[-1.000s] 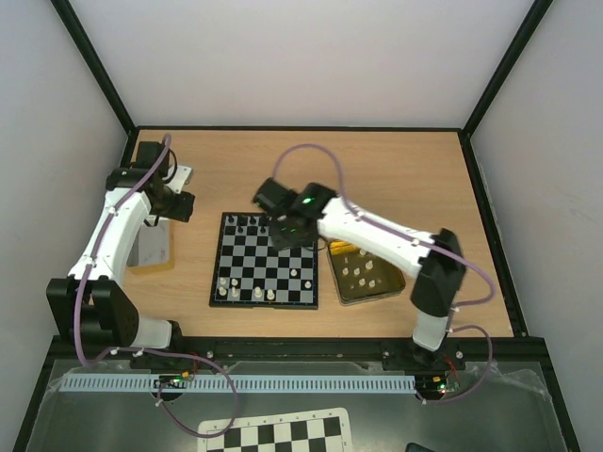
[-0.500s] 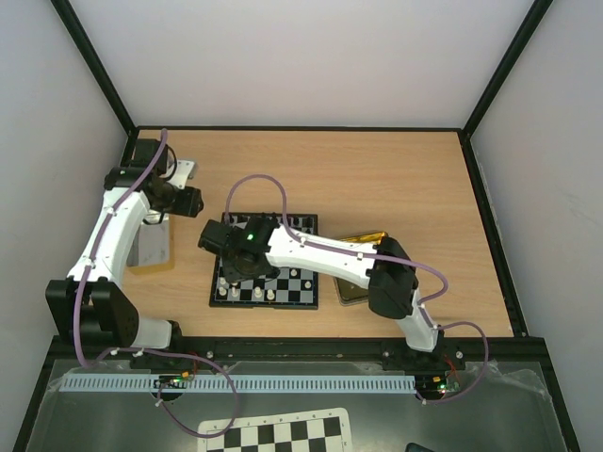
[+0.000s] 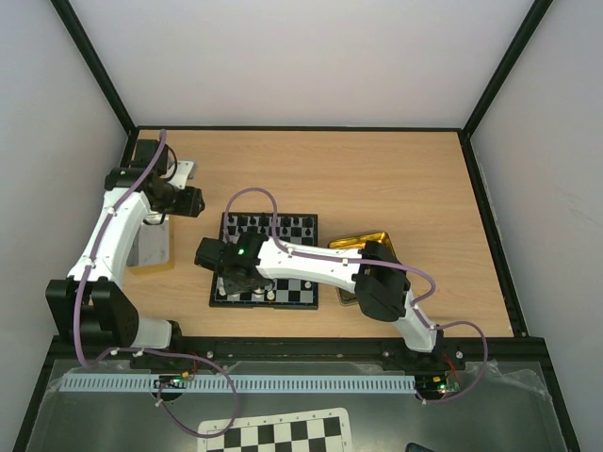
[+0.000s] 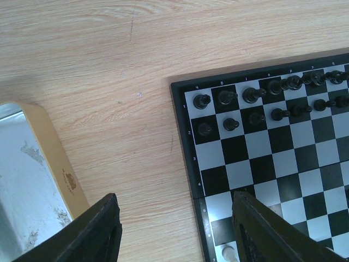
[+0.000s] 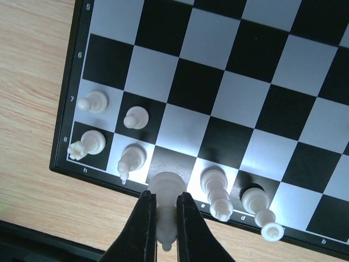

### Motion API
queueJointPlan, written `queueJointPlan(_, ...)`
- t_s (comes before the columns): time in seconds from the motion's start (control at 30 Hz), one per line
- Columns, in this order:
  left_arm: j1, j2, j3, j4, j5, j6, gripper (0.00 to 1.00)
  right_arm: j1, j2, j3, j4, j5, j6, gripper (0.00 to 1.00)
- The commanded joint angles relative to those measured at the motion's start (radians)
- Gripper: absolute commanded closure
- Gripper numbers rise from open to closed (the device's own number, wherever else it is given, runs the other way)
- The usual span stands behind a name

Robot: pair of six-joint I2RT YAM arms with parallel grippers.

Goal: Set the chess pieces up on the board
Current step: Place the chess piece on the chessboard.

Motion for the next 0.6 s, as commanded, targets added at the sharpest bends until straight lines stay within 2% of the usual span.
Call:
queueJointPlan(0.0, 0.004, -0.034, -0.012, 0.003, -0.004, -0.010, 0.43, -0.001, 0.000, 0.008, -0.027, 0.067, 0.033, 0.98)
queueJointPlan(0.57, 0.005, -0.036, -0.021, -0.003, 0.006, -0.005, 0.43, -0.003, 0.065, 0.042, -0.030, -0.007, 0.027, 0.98)
